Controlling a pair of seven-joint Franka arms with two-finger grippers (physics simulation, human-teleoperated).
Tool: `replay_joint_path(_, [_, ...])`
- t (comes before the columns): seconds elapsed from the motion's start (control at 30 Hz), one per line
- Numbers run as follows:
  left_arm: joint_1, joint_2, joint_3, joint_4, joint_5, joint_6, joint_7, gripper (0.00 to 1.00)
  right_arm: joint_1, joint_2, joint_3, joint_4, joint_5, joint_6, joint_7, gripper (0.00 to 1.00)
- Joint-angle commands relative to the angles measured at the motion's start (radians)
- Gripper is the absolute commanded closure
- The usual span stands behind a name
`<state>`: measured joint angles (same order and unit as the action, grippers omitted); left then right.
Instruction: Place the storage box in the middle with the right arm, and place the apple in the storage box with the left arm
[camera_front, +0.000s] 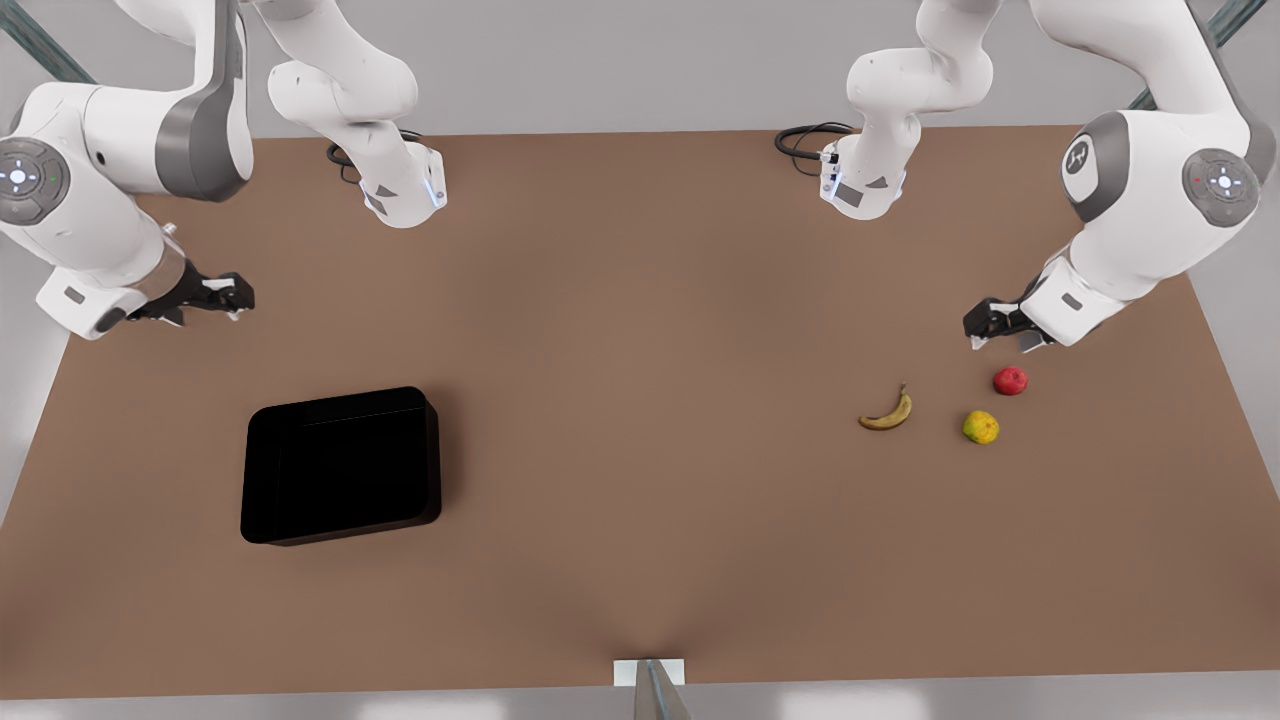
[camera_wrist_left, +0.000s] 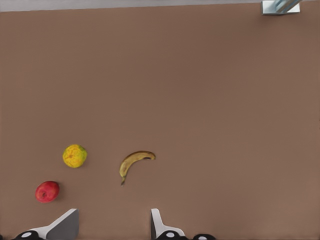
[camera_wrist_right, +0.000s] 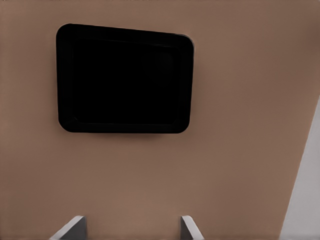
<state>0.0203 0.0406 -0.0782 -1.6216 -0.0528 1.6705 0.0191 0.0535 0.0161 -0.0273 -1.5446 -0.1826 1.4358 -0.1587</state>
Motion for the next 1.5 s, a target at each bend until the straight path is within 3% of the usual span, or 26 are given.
replay_joint_path(0.0, [0.023, -0.001, 0.000, -0.001, 0.007, 0.000, -0.001, 0.00, -0.017, -0.001, 0.000, 0.000, 0.000, 0.000, -0.001, 0.00])
replay_joint_path(0.07, [0.023, 0.007, 0.001, -0.003, 0.007, -0.002, 0.001, 0.00, -0.017, 0.007, 0.000, -0.002, 0.000, 0.003, -0.004, 0.00])
replay_joint_path(0.13, [0.026, 0.056, 0.107, -0.011, -0.024, -0.003, -0.004, 0.00, -0.124, 0.146, -0.003, 0.014, 0.002, 0.122, -0.206, 0.00])
replay_joint_path(0.23, [0.046, 0.078, 0.232, -0.124, -0.245, -0.014, -0.315, 0.00, -0.149, 0.355, -0.148, 0.001, 0.060, 0.359, -0.437, 0.00])
replay_joint_path(0.3, [0.047, 0.100, 0.339, -0.190, -0.510, -0.017, -0.507, 0.00, -0.142, 0.447, -0.168, -0.008, 0.061, 0.466, -0.418, 0.00])
replay_joint_path(0.33, [0.053, 0.139, 0.385, -0.225, -0.645, -0.047, -0.570, 0.00, -0.144, 0.453, -0.169, -0.117, 0.063, 0.627, -0.409, 0.00])
replay_joint_path(0.43, [0.136, 0.285, 0.385, -0.221, -0.802, -0.094, -0.631, 0.00, -0.141, 0.504, -0.194, -0.175, 0.101, 0.799, -0.417, 0.00])
replay_joint_path(0.6, [0.279, 0.502, 0.387, -0.119, -0.975, -0.215, -0.616, 0.00, -0.127, 0.573, -0.204, -0.186, 0.187, 0.815, -0.409, 0.00])
replay_joint_path(0.83, [0.287, 0.576, 0.423, -0.124, -0.961, -0.354, -0.633, 0.00, -0.104, 0.574, -0.206, -0.180, 0.233, 0.793, -0.412, 0.00])
replay_joint_path(1.17, [0.326, 0.723, 0.449, -0.089, -0.976, -0.327, -0.613, 0.00, -0.104, 0.578, -0.249, -0.181, 0.232, 0.813, -0.426, 0.00])
replay_joint_path(1.33, [0.412, 0.757, 0.449, -0.072, -0.969, -0.331, -0.584, 0.00, -0.104, 0.673, -0.260, -0.177, 0.239, 0.839, -0.409, 0.00])
replay_joint_path(1.37, [0.415, 0.772, 0.449, -0.073, -0.970, -0.331, -0.564, 0.00, -0.104, 0.676, -0.260, -0.175, 0.239, 0.838, -0.409, 0.04])
replay_joint_path(1.4, [0.417, 0.786, 0.446, -0.075, -0.975, -0.328, -0.550, 0.00, -0.103, 0.676, -0.260, -0.173, 0.239, 0.833, -0.410, 0.20])
replay_joint_path(1.47, [0.417, 0.791, 0.425, -0.081, -1.003, -0.325, -0.548, 0.00, -0.101, 0.670, -0.260, -0.155, 0.238, 0.796, -0.413, 0.28])
